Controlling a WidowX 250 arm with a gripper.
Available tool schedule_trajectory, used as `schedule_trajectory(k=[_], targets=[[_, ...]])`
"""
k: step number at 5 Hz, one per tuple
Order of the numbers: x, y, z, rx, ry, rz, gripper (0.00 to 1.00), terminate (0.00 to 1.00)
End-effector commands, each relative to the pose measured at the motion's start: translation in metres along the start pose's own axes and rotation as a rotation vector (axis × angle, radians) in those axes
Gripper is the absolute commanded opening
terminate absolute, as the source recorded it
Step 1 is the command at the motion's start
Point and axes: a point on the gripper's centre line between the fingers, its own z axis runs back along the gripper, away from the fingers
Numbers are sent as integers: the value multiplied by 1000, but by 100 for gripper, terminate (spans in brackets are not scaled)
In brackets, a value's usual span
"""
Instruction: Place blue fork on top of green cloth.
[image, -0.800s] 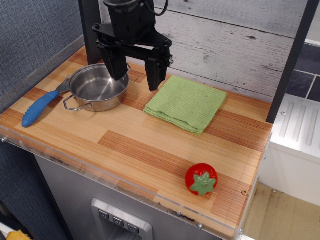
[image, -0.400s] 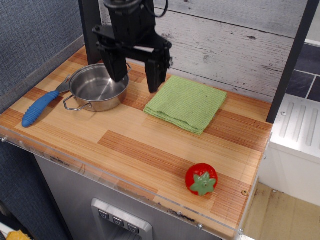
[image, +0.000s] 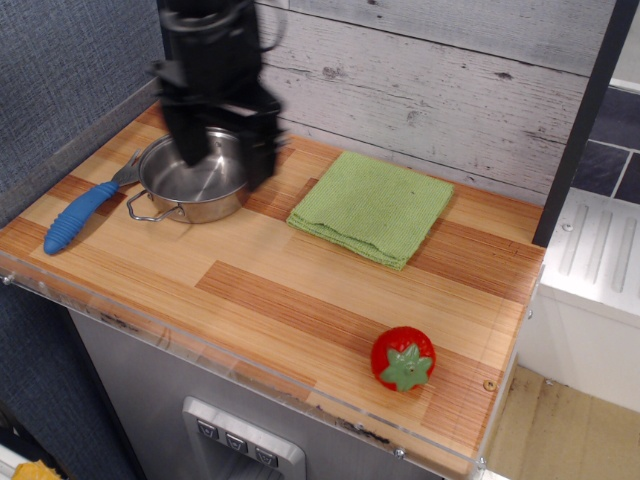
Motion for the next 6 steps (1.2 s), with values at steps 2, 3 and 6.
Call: schedule_trajectory(k=[2, 3, 6], targets=[[-45, 105, -20, 63, -15, 81, 100, 0], [-51, 115, -32, 61, -5, 105, 100, 0], [-45, 115, -69, 83, 38, 199, 100, 0]])
